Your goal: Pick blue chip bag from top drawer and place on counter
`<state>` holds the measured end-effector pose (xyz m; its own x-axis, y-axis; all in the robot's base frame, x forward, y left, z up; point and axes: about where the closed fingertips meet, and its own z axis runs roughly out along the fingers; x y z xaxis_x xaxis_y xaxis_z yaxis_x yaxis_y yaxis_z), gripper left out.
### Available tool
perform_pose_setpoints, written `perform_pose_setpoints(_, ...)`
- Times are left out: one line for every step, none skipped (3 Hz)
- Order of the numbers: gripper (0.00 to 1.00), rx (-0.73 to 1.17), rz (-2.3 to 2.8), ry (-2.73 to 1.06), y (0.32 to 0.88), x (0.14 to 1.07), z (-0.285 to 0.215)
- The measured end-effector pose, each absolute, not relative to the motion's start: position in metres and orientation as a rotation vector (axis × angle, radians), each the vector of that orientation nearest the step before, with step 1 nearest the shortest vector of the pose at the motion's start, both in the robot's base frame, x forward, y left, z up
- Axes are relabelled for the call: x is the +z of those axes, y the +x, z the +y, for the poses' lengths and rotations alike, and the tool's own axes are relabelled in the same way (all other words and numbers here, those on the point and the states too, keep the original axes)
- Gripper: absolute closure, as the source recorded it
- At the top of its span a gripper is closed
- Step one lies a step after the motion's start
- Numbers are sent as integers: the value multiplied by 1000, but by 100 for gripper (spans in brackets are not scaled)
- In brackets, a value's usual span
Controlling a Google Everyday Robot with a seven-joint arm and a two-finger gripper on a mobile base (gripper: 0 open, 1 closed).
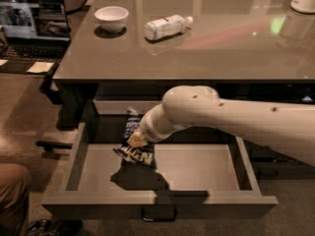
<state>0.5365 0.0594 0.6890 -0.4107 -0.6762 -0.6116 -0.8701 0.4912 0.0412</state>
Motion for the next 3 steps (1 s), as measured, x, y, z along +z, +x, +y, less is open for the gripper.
perform_pose_setpoints(100,447,2126,-1275,548,733,33)
perform_pose_setpoints(100,399,2064,-1284,553,778,12)
perform_pose_setpoints(100,364,2019,-1297,558,818,-4)
